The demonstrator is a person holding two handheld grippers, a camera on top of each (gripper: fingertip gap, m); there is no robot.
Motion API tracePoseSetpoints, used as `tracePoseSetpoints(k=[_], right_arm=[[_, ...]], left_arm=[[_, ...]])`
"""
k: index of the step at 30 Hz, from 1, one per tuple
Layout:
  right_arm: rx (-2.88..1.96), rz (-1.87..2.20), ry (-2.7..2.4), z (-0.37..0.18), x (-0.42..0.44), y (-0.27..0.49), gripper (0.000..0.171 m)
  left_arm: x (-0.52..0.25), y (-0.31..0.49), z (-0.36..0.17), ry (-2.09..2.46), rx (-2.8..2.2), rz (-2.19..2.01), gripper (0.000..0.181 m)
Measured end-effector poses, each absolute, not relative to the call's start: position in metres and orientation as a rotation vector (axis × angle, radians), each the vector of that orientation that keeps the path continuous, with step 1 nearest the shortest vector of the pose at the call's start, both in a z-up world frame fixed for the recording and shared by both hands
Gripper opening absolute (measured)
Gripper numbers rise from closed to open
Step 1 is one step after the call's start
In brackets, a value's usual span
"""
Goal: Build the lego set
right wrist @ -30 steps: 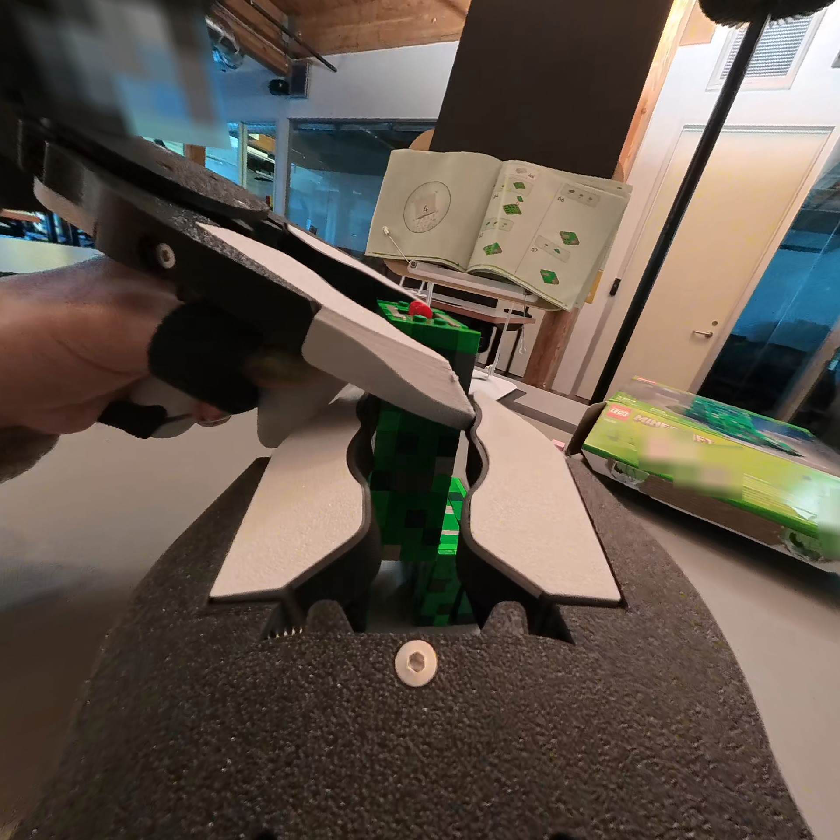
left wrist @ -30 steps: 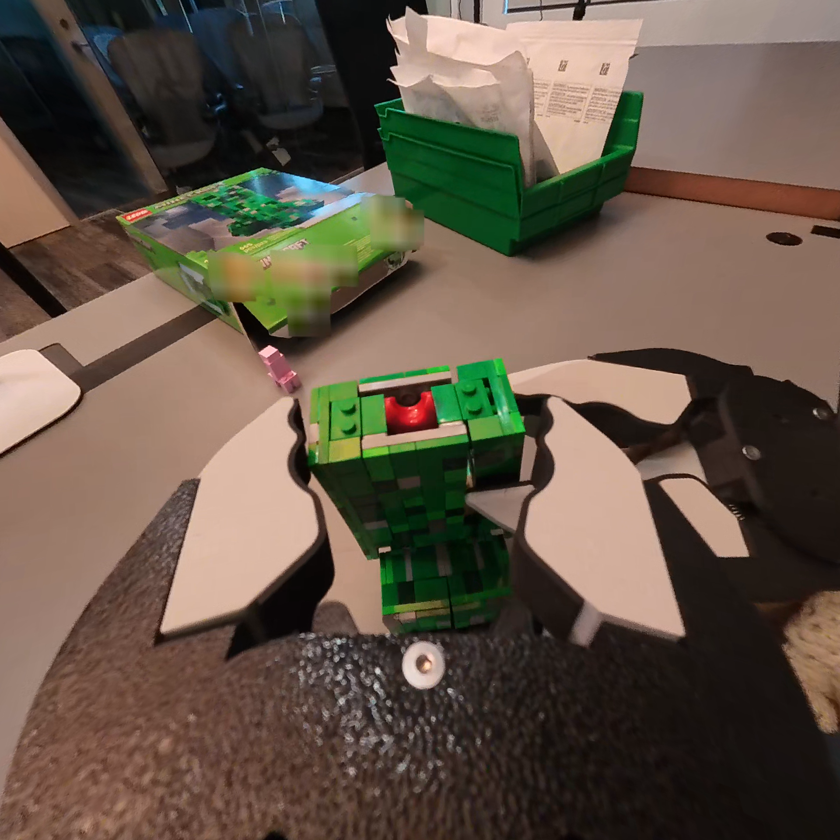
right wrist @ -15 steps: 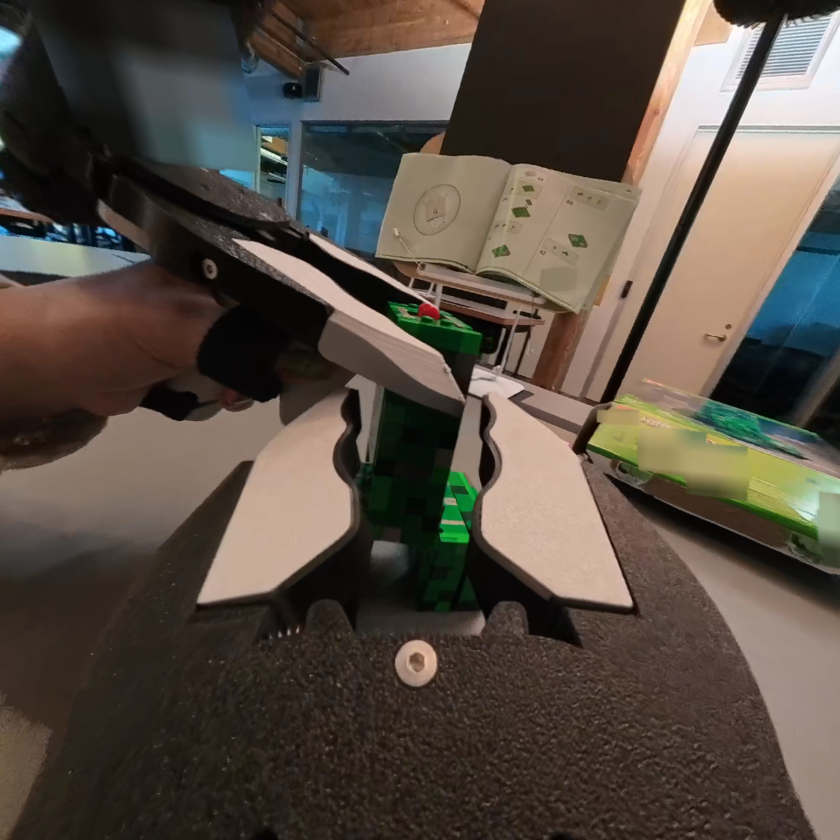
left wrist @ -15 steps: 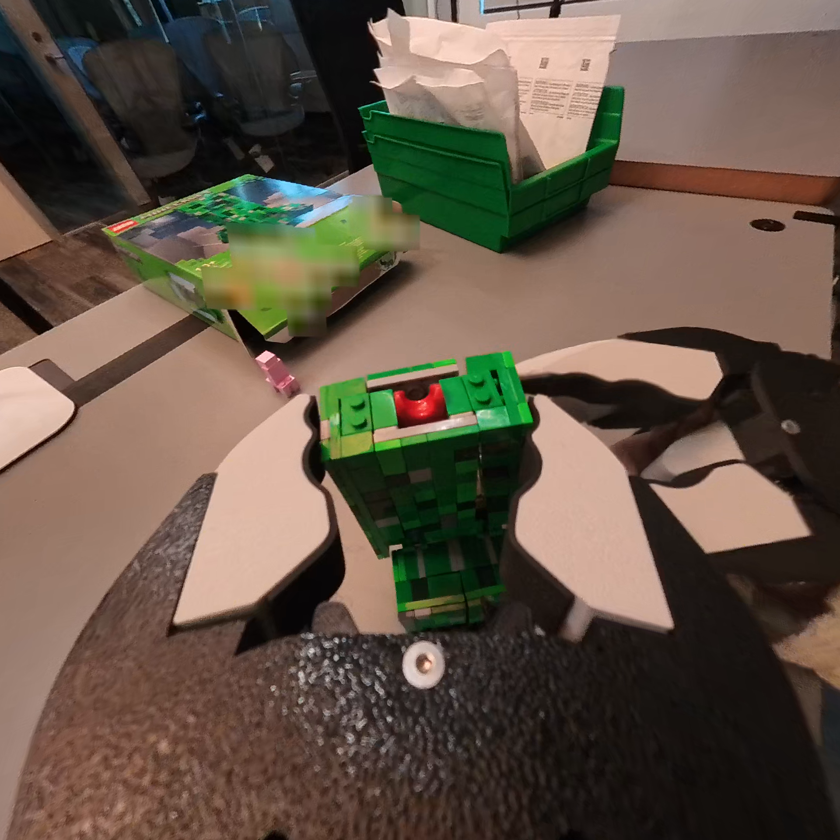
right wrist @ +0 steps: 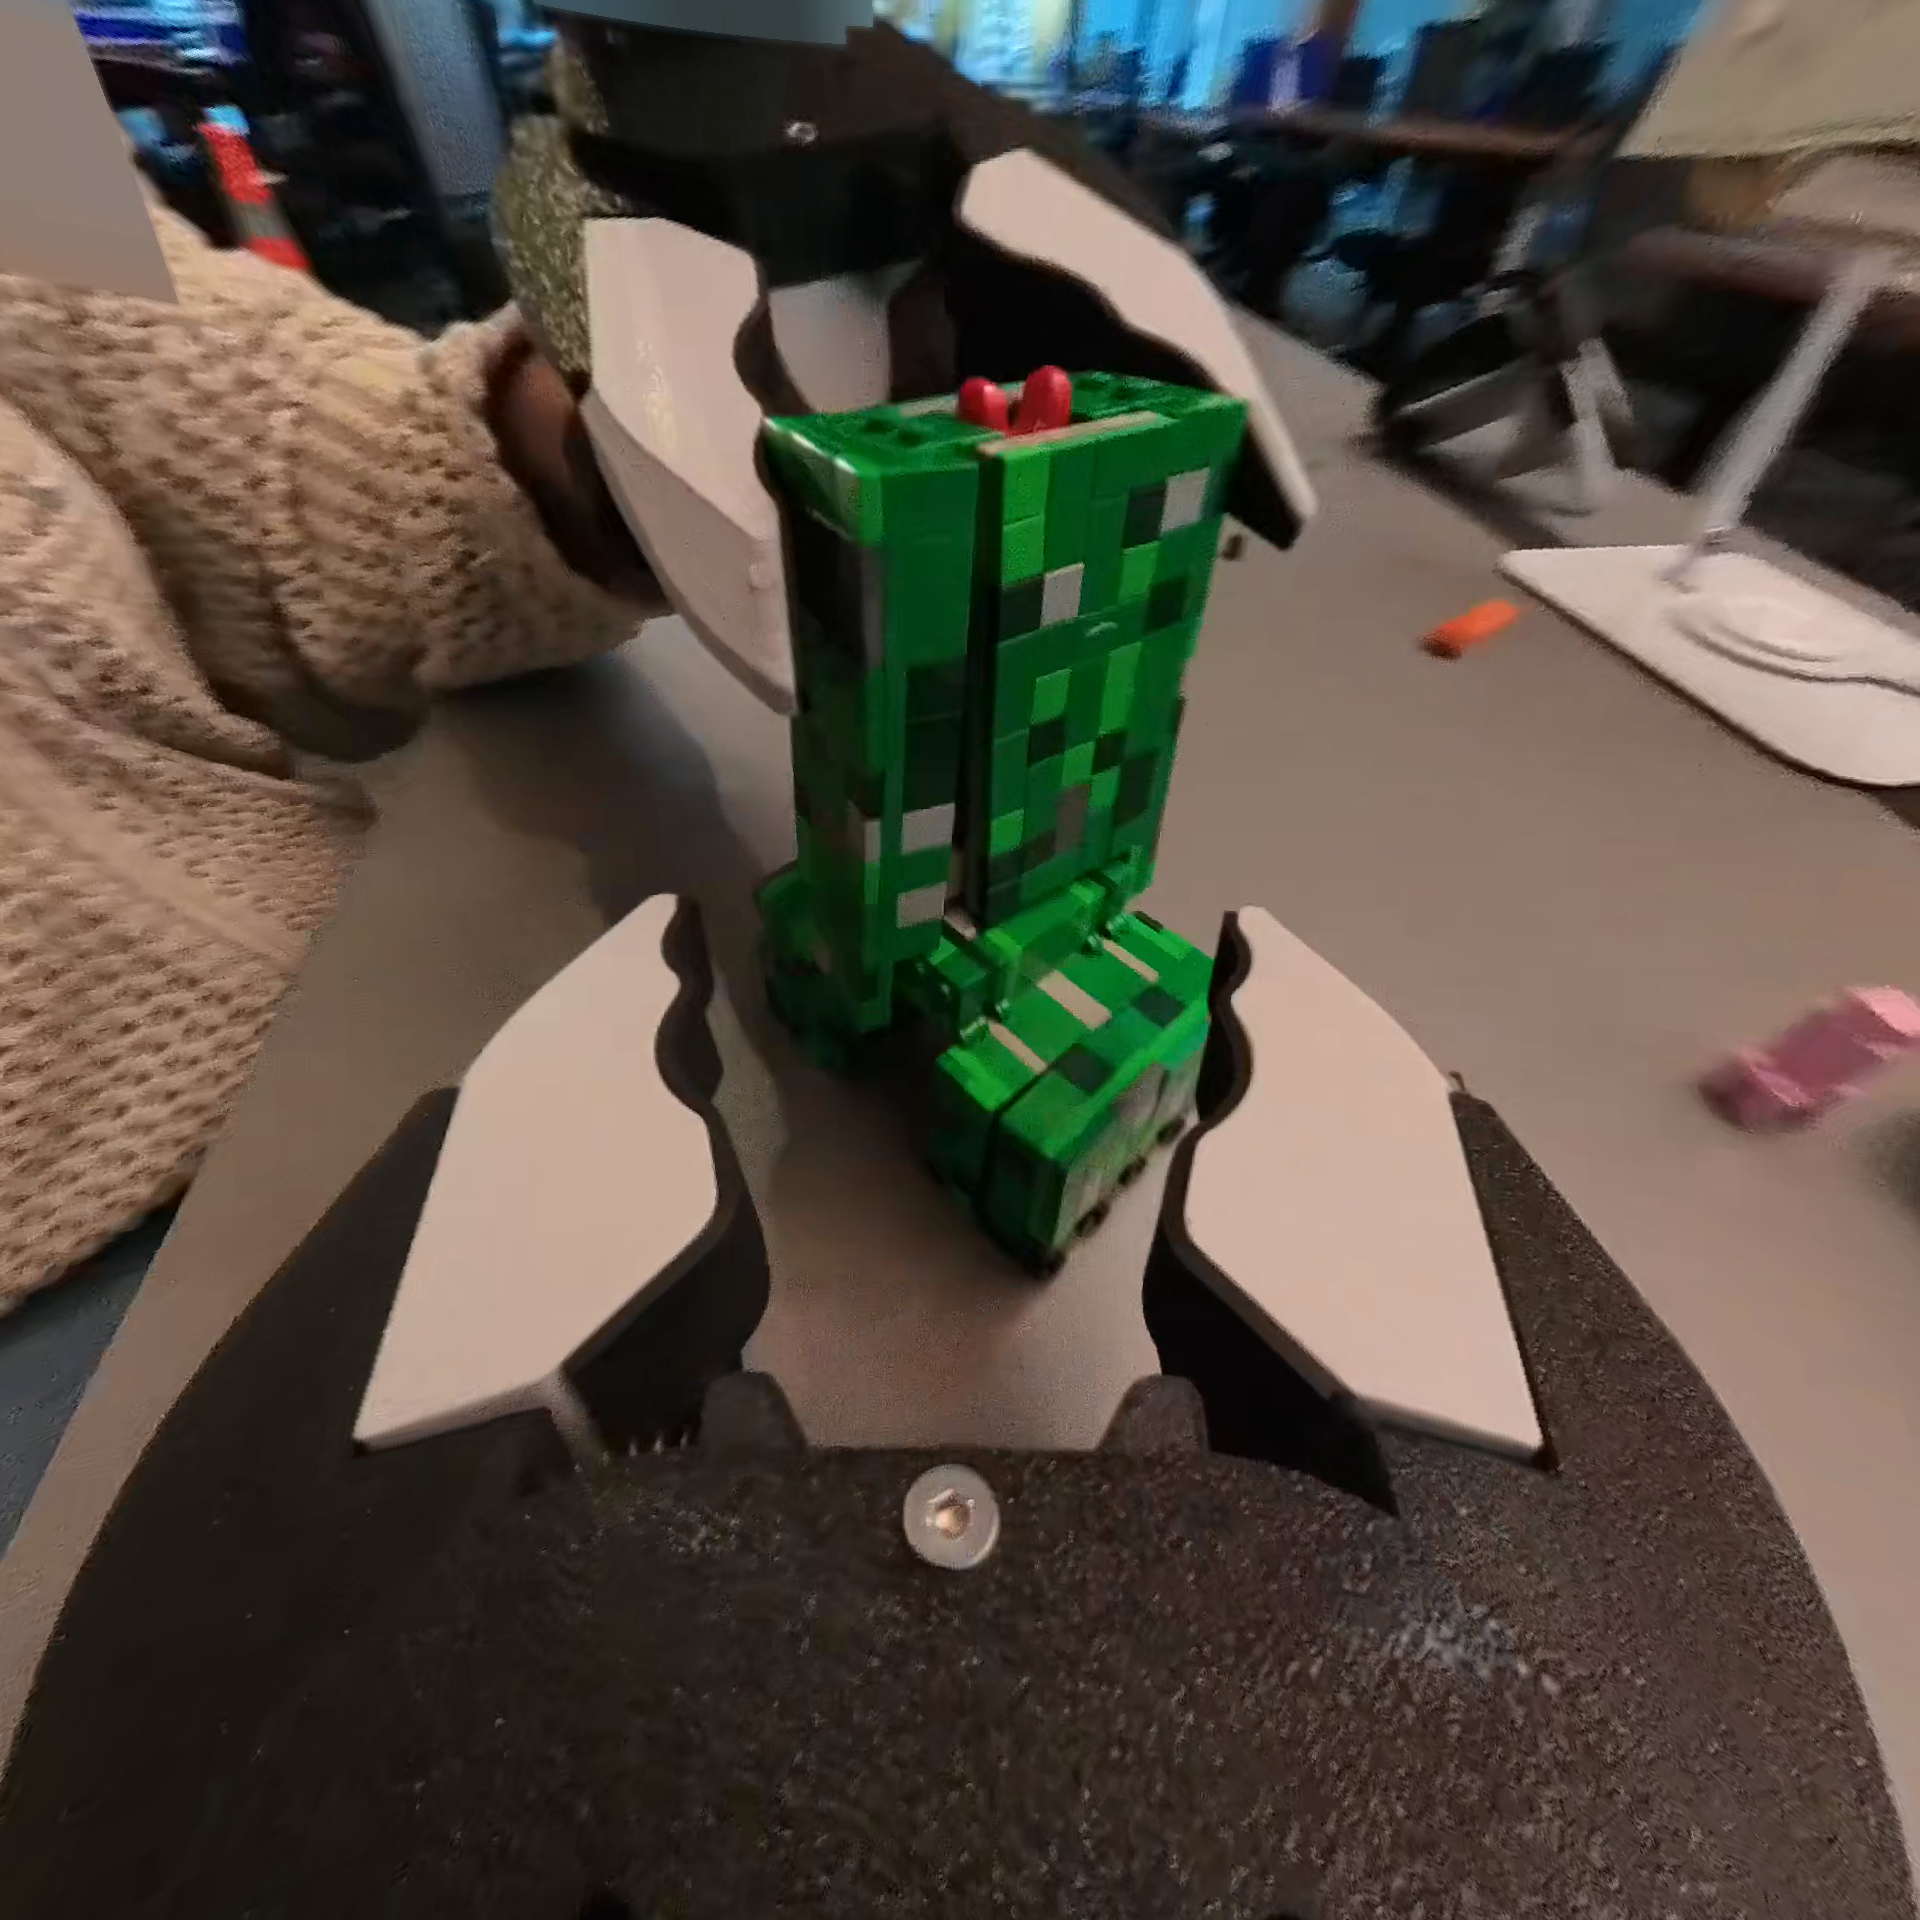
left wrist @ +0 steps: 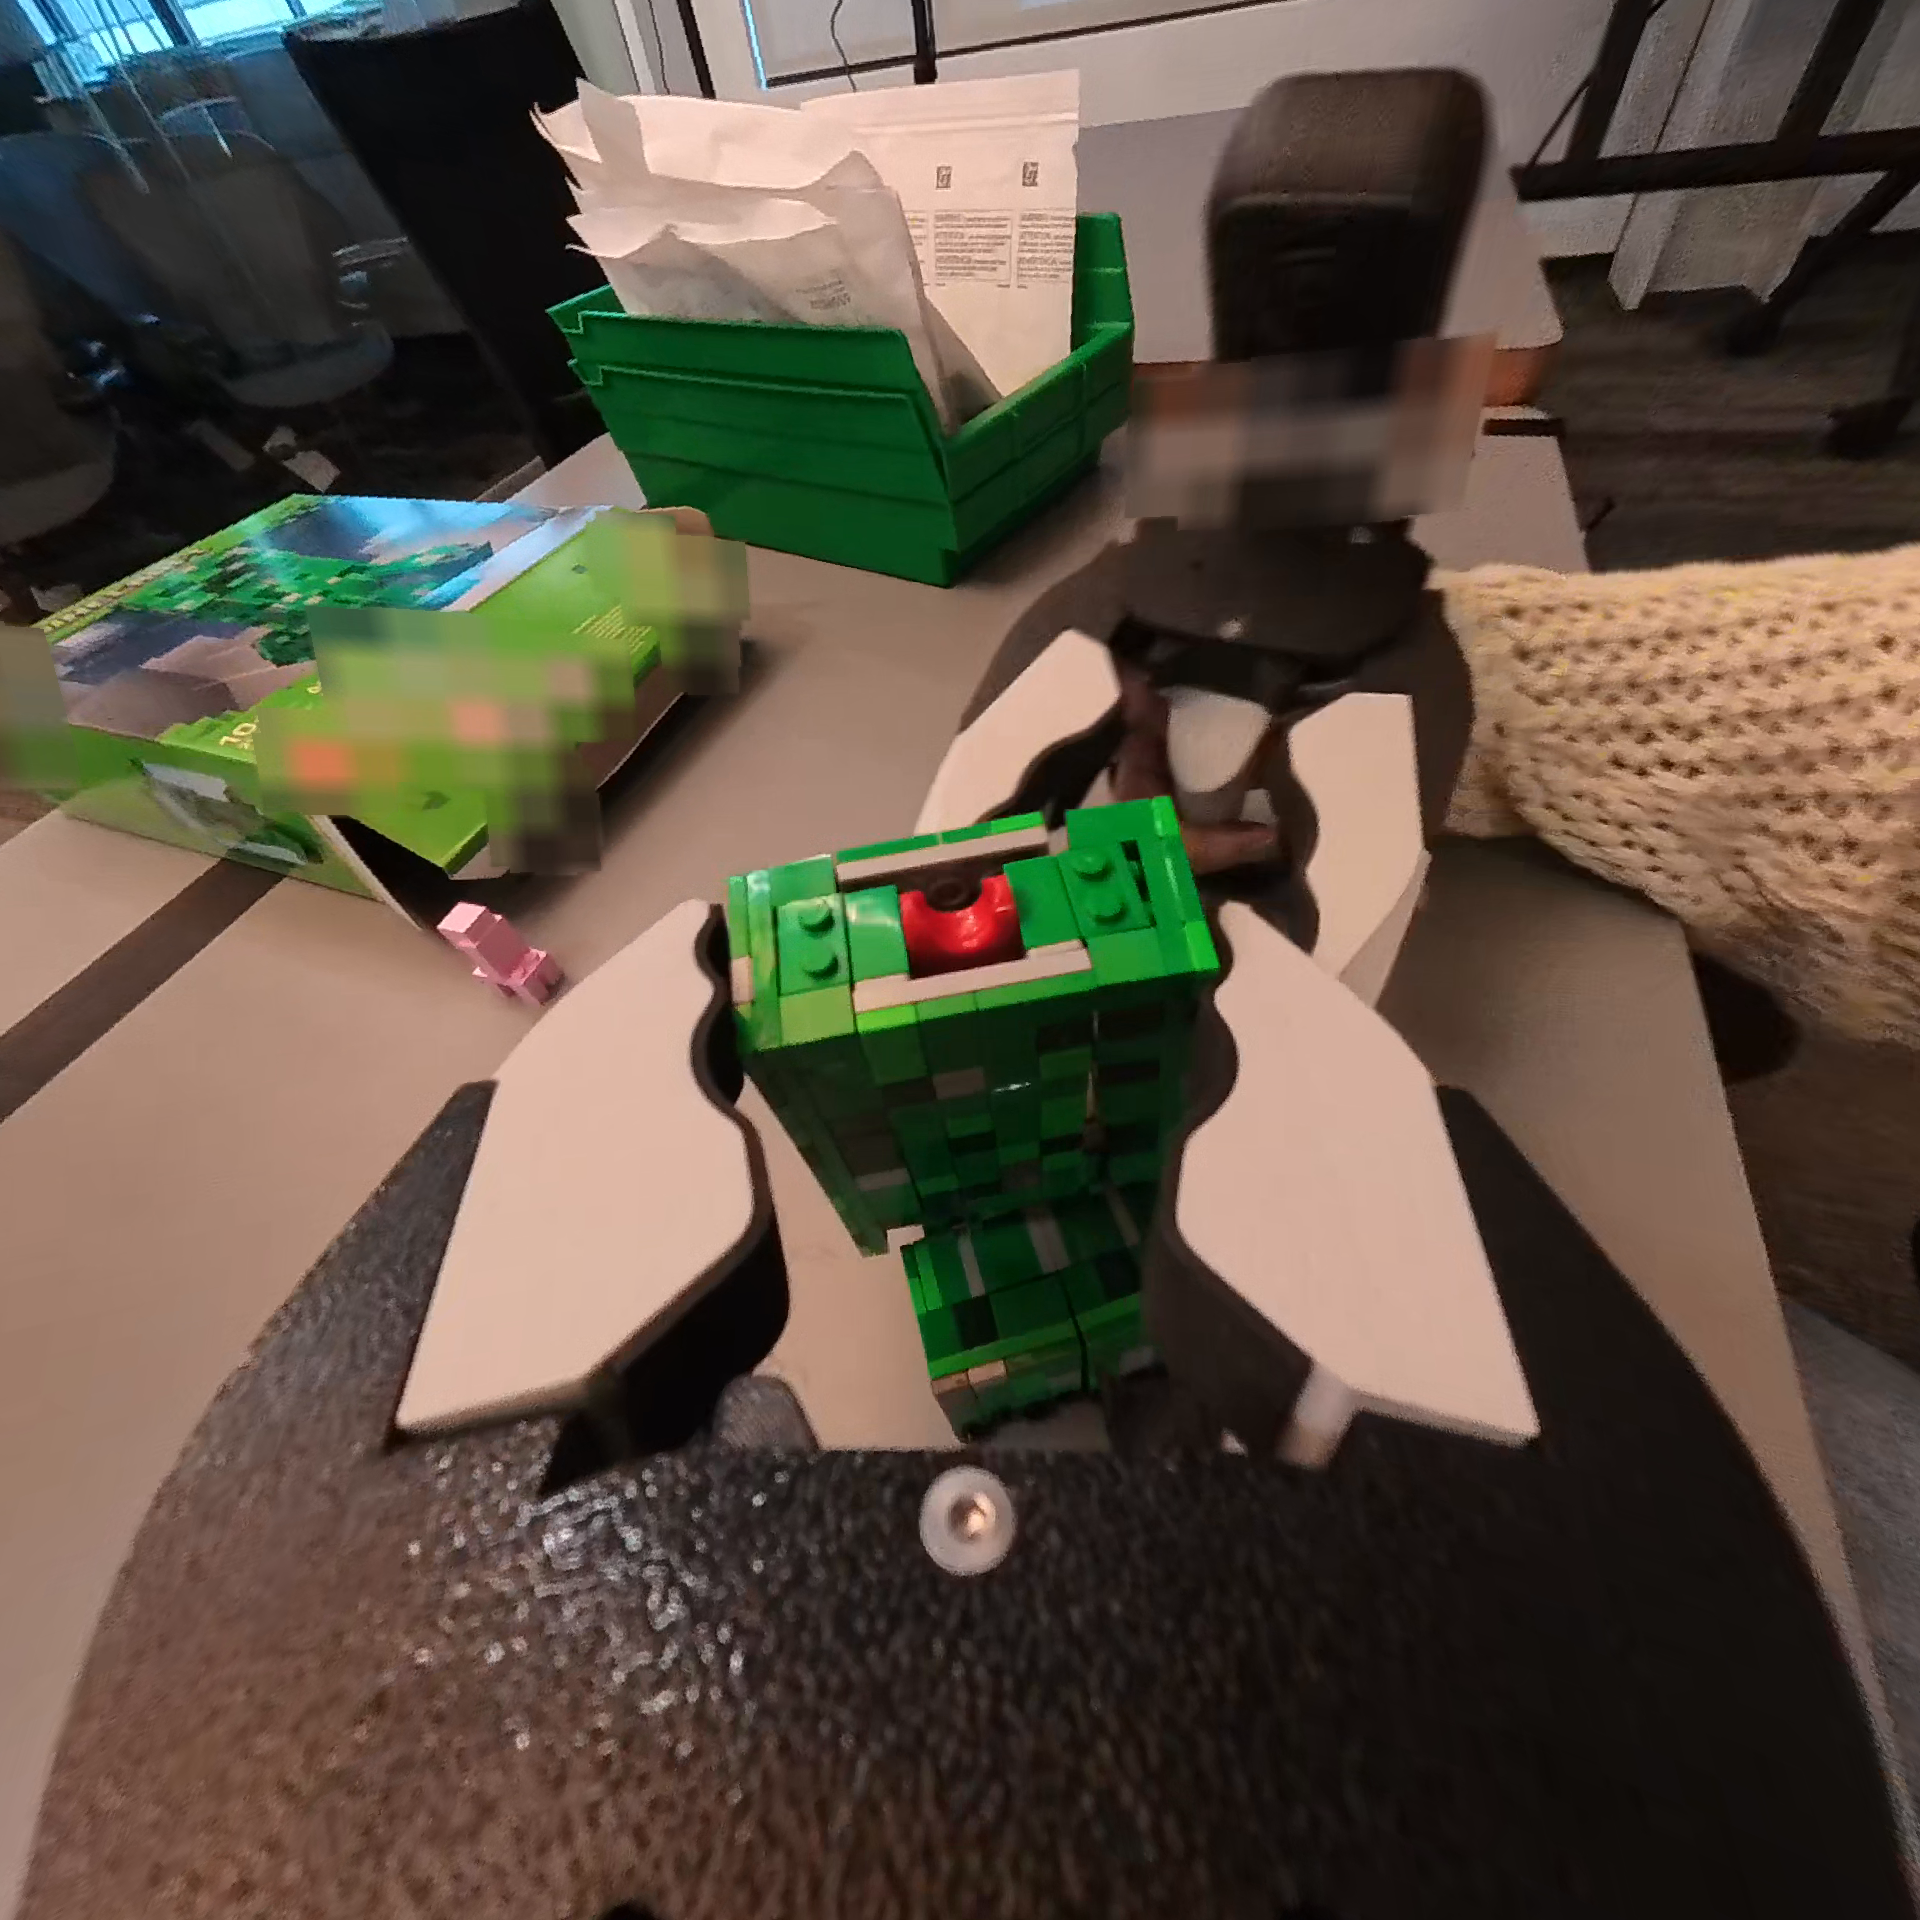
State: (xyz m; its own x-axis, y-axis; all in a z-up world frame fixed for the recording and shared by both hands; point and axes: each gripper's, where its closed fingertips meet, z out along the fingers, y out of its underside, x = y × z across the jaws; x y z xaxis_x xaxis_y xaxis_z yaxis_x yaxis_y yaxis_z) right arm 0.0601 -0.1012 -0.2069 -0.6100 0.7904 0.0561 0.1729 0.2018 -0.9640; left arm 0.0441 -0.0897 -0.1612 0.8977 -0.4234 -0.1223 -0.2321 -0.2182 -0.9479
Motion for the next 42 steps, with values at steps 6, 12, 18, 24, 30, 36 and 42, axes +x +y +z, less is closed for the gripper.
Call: tracePoseSetpoints(k=[6,12,18,24,30,36,42], right_arm=[[-0.73,1.531,-2.199,-0.212,0.043,-0.117,0.094],[-0.574,1.581,-2.341,-0.215,0.039,-0.122,0.092],[-0.461,1.638,-2.368,-0.215,0.037,-0.117,0.083],[-0.42,1.677,-2.368,-0.215,0.039,-0.115,0.078],[-0.44,1.702,-2.353,-0.214,0.04,-0.114,0.078],[-0.455,1.68,-2.35,-0.214,0.041,-0.113,0.078],[-0.456,1.65,-2.35,-0.215,0.041,-0.113,0.078]], left_arm=[[0.045,-0.089,-0.161,0.502,-1.798,-0.195,0.084],[0.045,-0.086,-0.161,0.477,-1.82,-0.207,0.084],[0.047,-0.081,-0.16,0.447,-1.83,-0.185,0.083],[0.049,-0.075,-0.158,0.436,-1.807,-0.171,0.083],[0.05,-0.074,-0.157,0.432,-1.785,-0.186,0.084],[0.041,-0.089,-0.164,0.371,-1.798,-0.369,0.102],[0.044,-0.095,-0.201,0.448,-1.906,-0.206,0.103]])
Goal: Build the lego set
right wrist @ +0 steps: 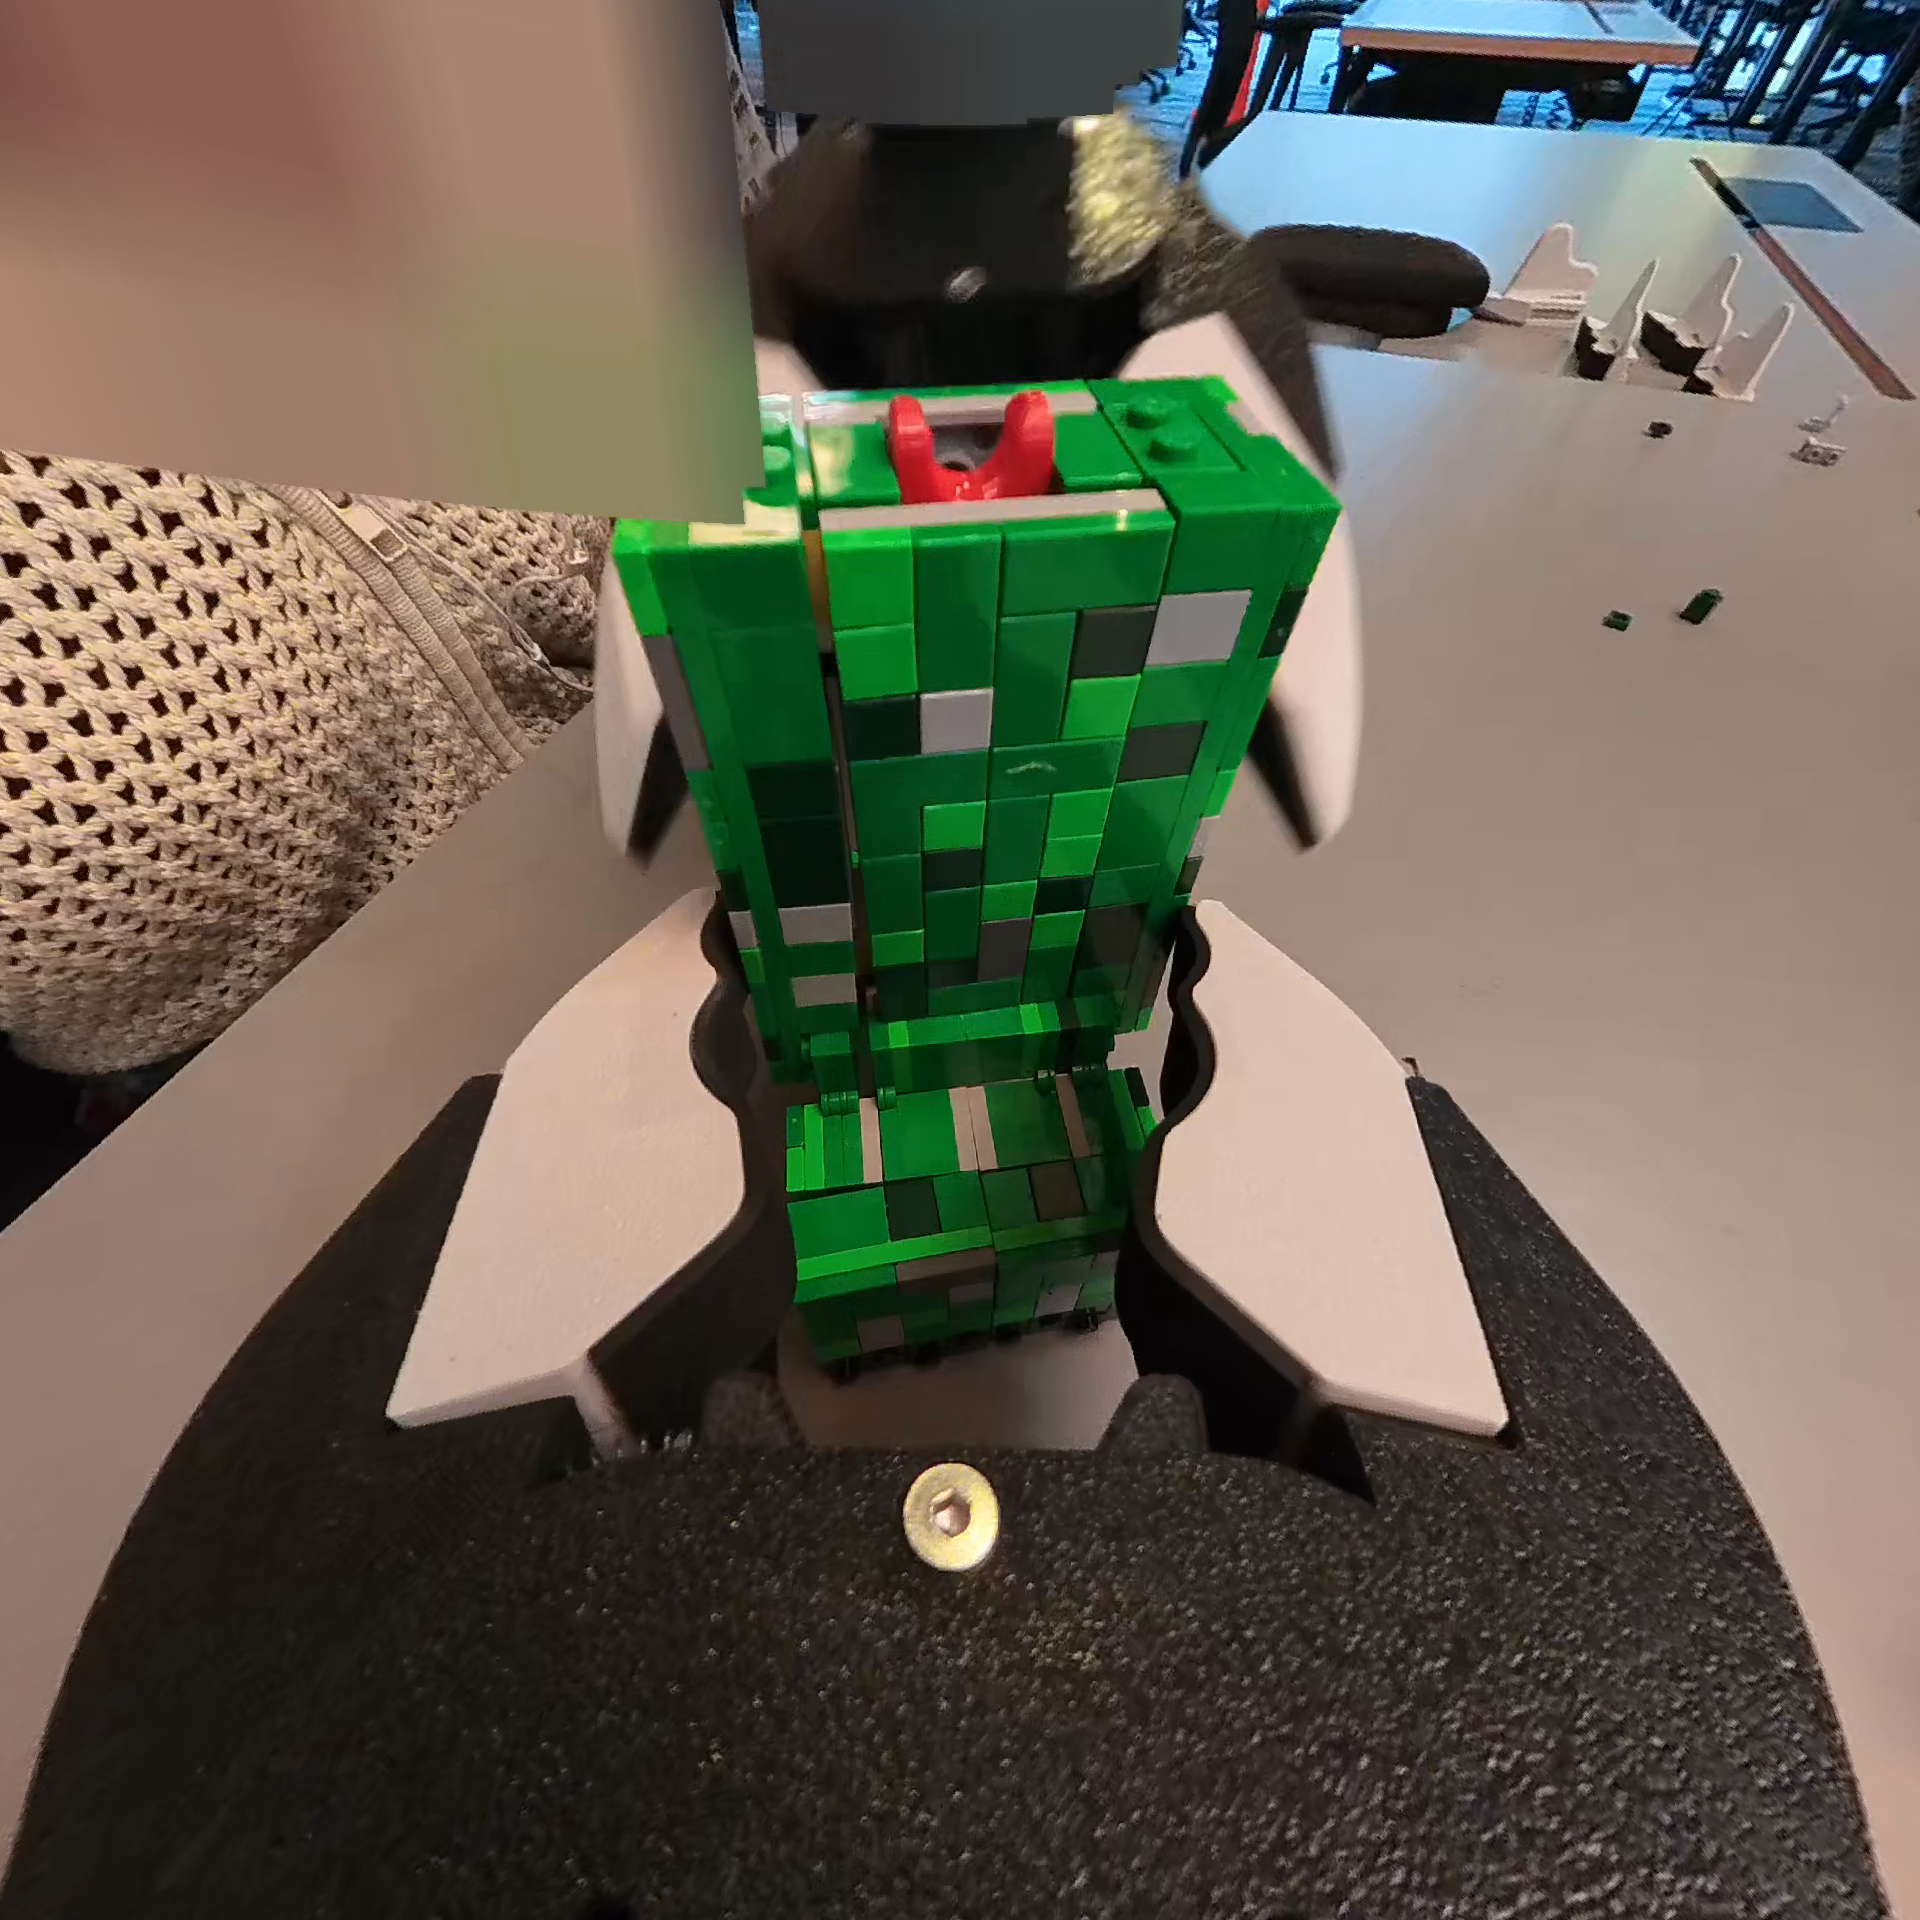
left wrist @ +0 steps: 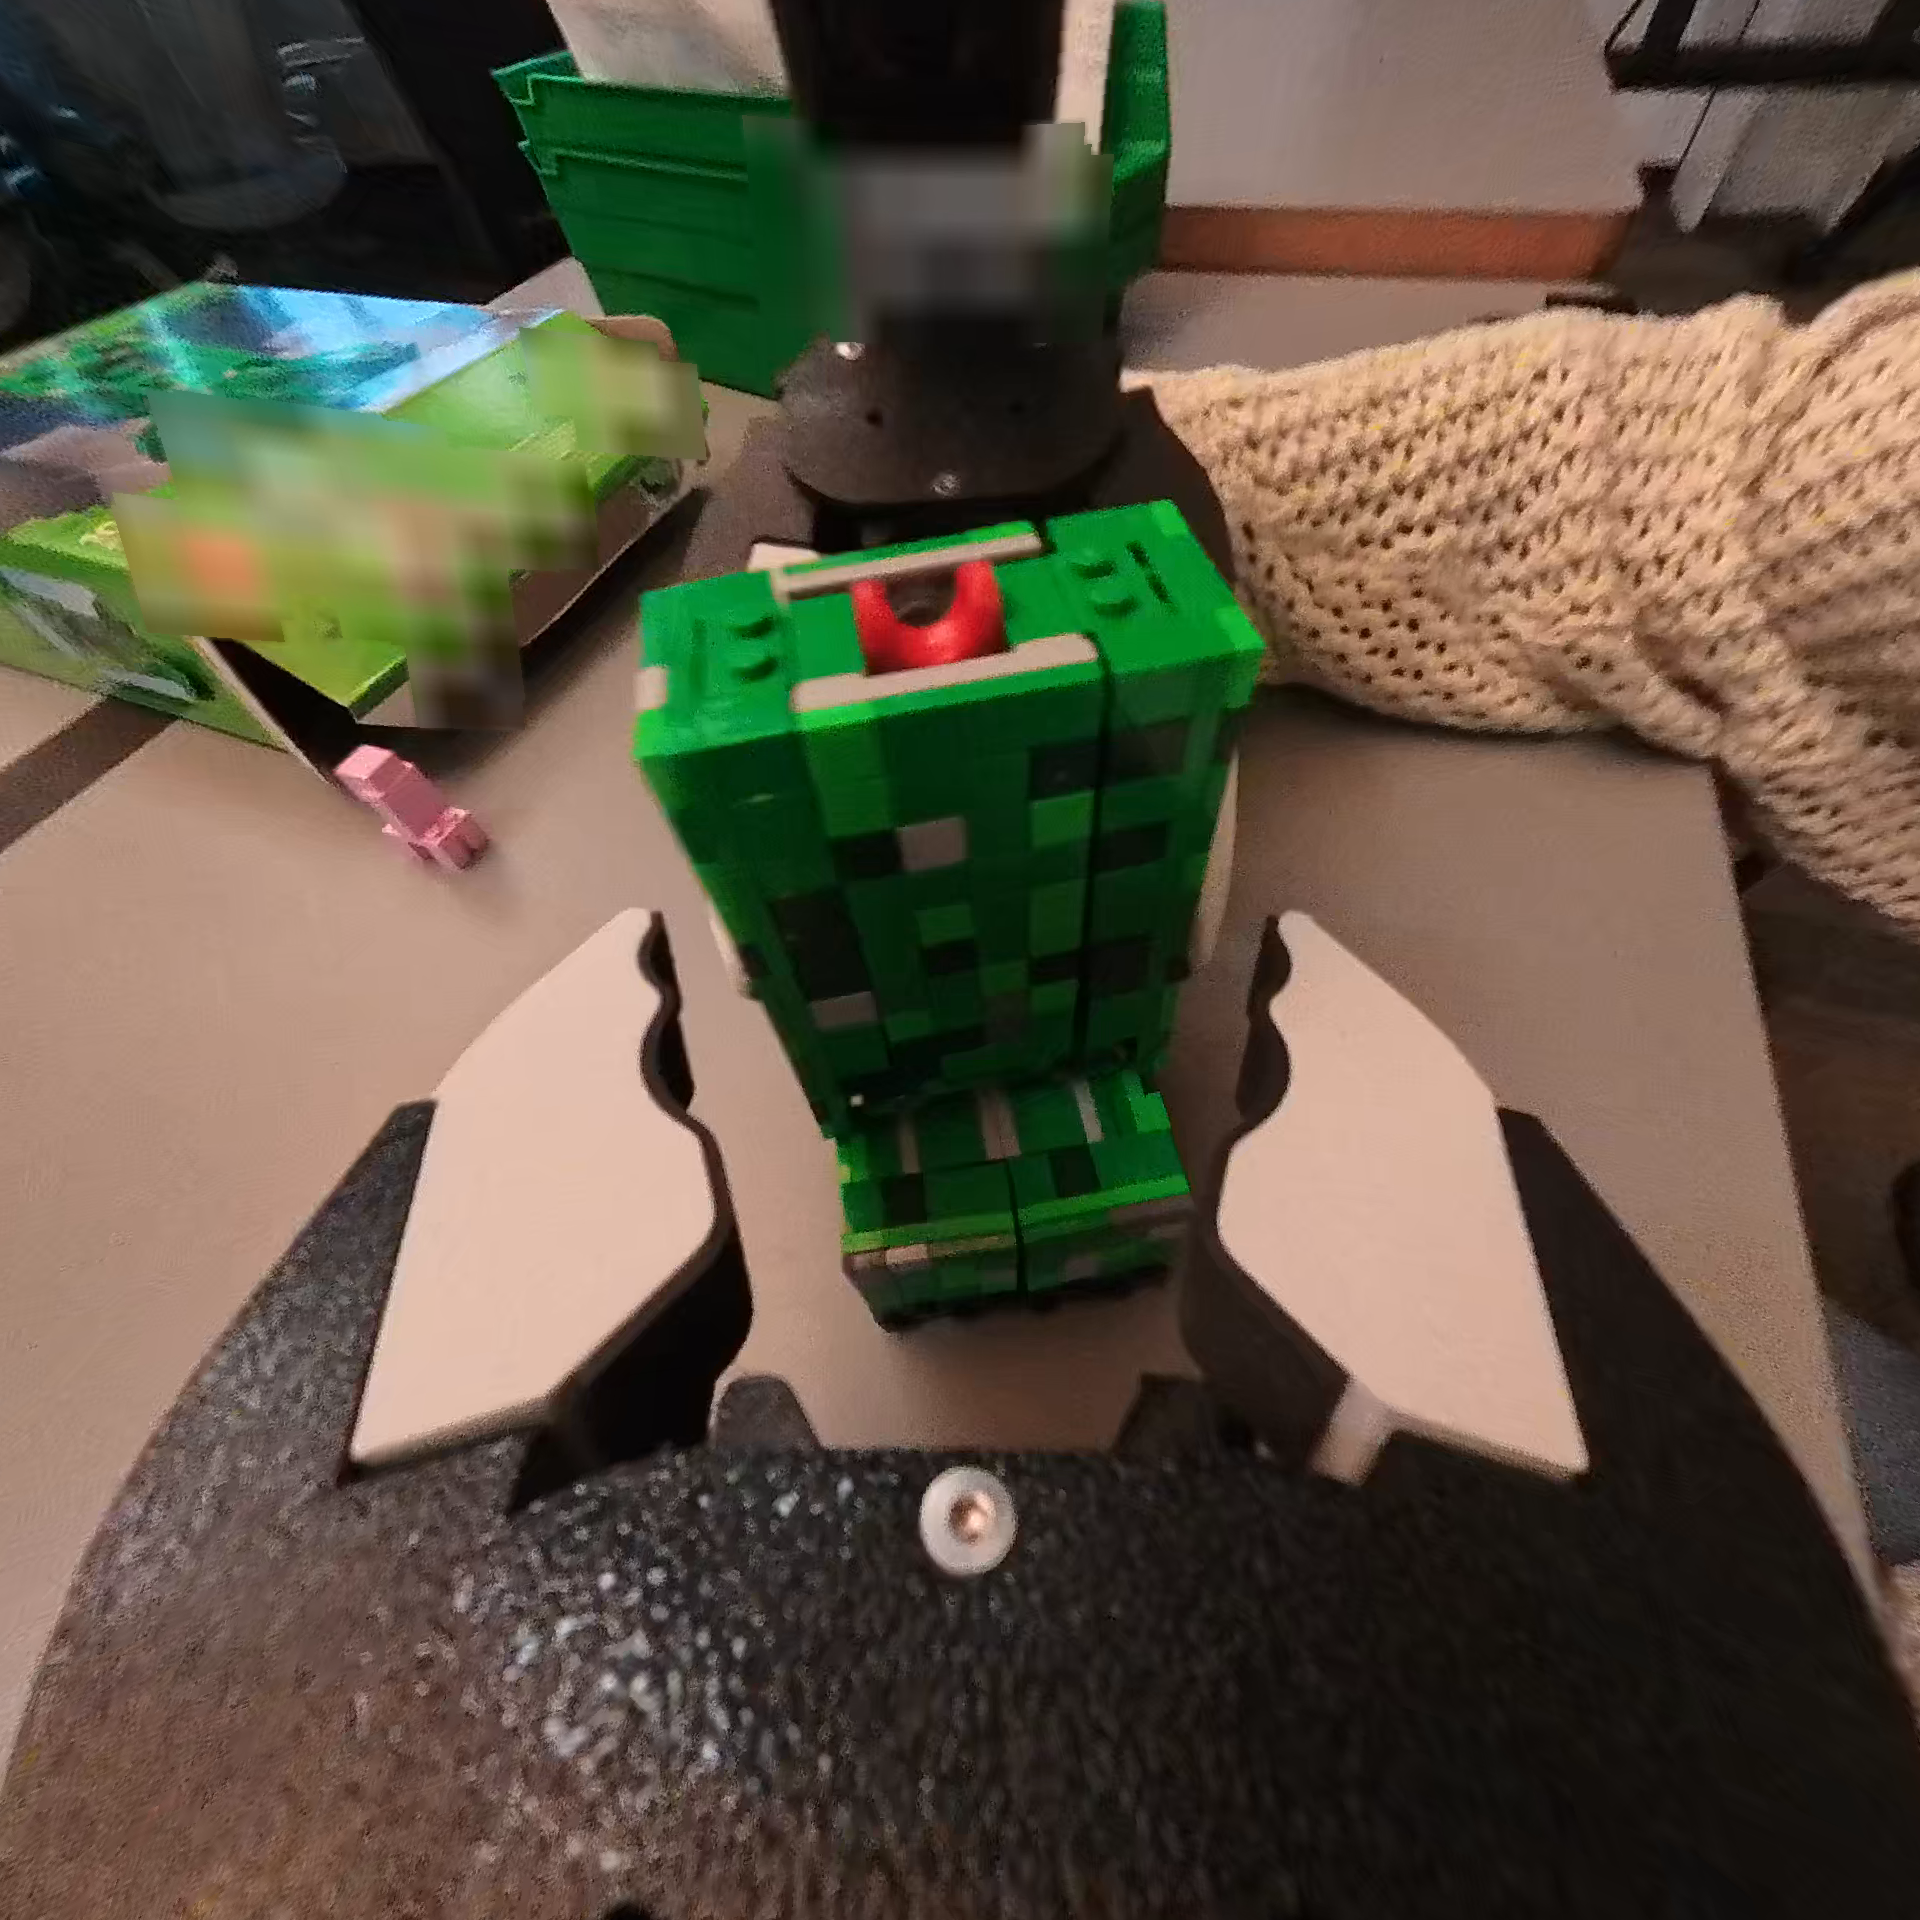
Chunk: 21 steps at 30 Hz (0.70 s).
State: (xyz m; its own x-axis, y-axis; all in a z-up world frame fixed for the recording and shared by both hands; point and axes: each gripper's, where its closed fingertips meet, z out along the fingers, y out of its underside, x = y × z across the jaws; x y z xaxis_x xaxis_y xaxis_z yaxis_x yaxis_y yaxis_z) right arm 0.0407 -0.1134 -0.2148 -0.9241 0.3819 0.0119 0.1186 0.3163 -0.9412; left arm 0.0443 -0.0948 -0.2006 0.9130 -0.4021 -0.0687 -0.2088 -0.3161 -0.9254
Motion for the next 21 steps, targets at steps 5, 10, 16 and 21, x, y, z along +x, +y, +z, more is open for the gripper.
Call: tracePoseSetpoints(k=[5,10,16,21], right_arm=[[-0.465,1.632,-2.341,-0.215,0.041,-0.113,0.078],[-0.474,1.635,-2.336,-0.215,0.041,-0.113,0.078],[-0.461,1.611,-2.346,-0.215,0.042,-0.113,0.077],[-0.477,1.638,-2.337,-0.215,0.041,-0.113,0.077]], left_arm=[[0.048,-0.088,-0.202,0.506,-1.872,-0.066,0.095],[0.048,-0.088,-0.191,0.452,-1.838,-0.159,0.084],[0.05,-0.088,-0.191,0.45,-1.827,-0.187,0.078],[0.049,-0.087,-0.191,0.442,-1.821,-0.205,0.078]])
